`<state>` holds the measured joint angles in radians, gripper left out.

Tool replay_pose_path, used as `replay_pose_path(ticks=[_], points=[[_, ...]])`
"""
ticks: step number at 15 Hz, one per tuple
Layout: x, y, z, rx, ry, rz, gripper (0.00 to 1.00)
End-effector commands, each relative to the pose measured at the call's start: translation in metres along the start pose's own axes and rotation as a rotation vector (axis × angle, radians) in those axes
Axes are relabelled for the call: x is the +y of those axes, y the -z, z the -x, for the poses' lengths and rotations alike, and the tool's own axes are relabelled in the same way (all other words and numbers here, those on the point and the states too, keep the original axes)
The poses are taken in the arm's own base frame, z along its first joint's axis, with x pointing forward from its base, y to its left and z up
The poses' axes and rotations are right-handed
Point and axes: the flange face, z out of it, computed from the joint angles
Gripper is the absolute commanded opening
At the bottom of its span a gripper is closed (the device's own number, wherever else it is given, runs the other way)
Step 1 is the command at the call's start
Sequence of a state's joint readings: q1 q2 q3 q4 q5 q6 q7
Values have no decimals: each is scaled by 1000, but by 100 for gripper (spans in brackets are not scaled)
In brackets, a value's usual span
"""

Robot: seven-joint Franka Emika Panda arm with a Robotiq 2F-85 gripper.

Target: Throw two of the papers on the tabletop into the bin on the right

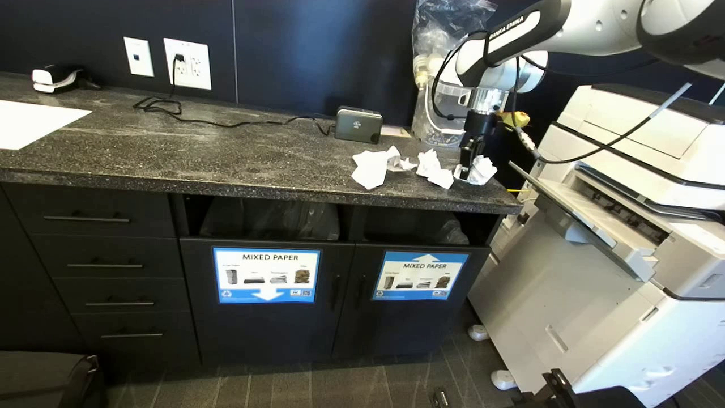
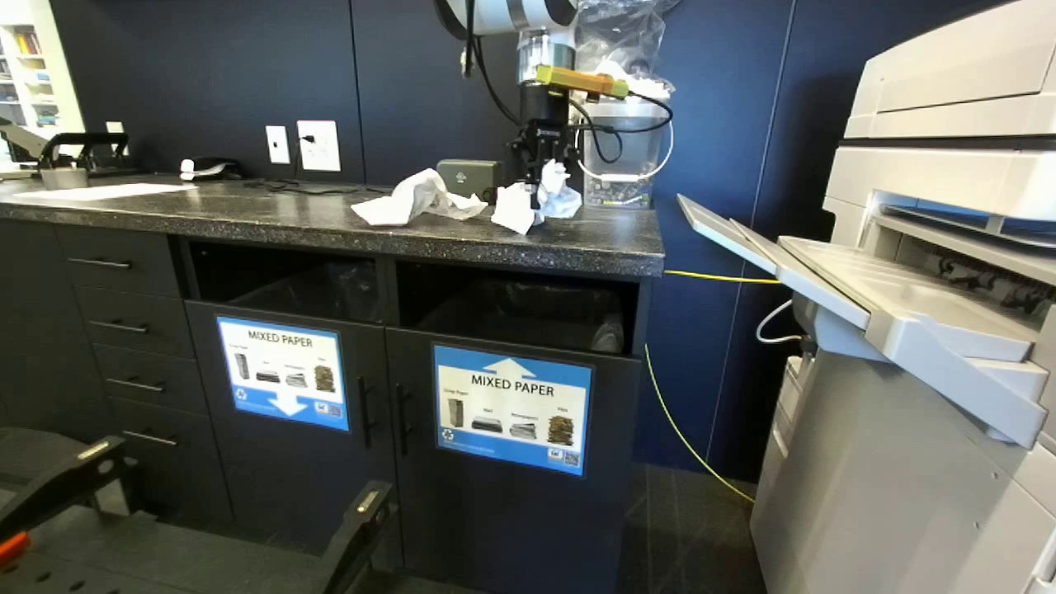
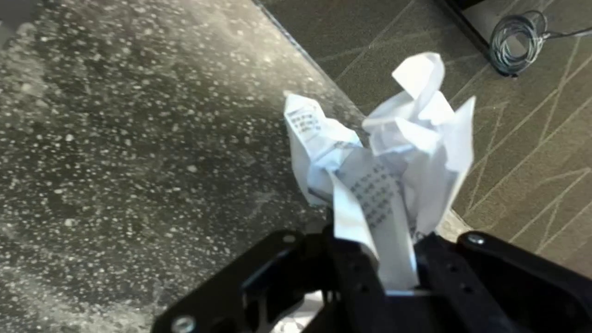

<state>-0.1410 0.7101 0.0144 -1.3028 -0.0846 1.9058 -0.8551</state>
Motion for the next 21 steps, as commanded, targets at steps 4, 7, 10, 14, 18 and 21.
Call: replay_pose_path(ticks=[4,7,10,14,18,21], points=[[-106,-2,-21,69,-245,-10,12],[-145,-13,-14,70,-362,-16,12],[-178,-28,5,56,-441,-17,12],[-218,-61,37,72,-490,2,12],[-251,-107,72,150,-523,46,12],[-261,-139,88,227,-523,90,12]])
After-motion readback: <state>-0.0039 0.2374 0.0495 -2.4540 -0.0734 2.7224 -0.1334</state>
